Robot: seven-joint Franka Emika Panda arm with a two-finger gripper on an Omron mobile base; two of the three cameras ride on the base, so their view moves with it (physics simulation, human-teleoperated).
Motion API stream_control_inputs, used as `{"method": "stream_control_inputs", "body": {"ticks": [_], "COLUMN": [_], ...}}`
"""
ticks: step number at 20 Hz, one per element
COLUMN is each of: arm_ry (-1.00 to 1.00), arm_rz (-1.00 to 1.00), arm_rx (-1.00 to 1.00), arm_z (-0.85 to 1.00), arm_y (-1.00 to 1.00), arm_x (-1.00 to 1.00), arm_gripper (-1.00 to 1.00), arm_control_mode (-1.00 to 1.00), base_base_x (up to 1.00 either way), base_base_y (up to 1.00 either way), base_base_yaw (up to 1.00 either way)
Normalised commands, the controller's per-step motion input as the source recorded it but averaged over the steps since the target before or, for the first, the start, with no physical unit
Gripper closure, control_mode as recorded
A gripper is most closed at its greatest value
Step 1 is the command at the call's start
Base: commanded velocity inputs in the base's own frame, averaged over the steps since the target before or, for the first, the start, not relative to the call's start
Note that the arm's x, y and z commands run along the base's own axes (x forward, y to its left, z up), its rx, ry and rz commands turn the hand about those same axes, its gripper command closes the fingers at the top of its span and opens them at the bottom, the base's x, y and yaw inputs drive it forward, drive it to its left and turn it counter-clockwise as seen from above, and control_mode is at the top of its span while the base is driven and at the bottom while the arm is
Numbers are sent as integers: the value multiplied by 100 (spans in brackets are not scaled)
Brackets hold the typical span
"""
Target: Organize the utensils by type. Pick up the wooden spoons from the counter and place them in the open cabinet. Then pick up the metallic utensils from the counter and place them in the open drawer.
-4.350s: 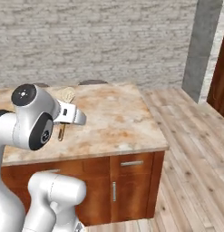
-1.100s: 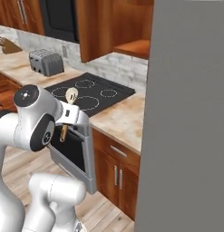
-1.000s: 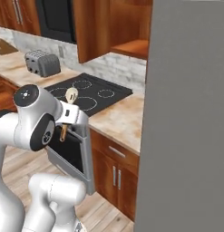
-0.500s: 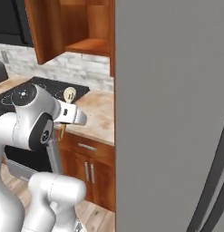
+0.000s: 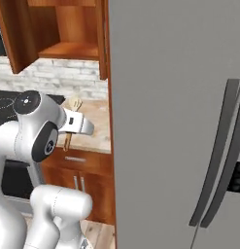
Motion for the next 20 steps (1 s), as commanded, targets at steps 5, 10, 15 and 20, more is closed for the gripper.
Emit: {"method": "stream_control_inputs", "body": {"ticks": [5,10,15,20], "arm_ry": [0,0,0,0], "arm_rz": [0,0,0,0], "arm_rx": [0,0,0,0], "arm_z": [0,0,0,0], "arm_y": [0,0,0,0], "arm_x": [0,0,0,0], "arm_gripper": [100,100,100,100], "arm_control_mode": [100,100,100,100], "base_base_x": [6,37,53,72], "base_base_y": [70,64,3,1], "base_base_yaw": [-32,-15,-2,0]}}
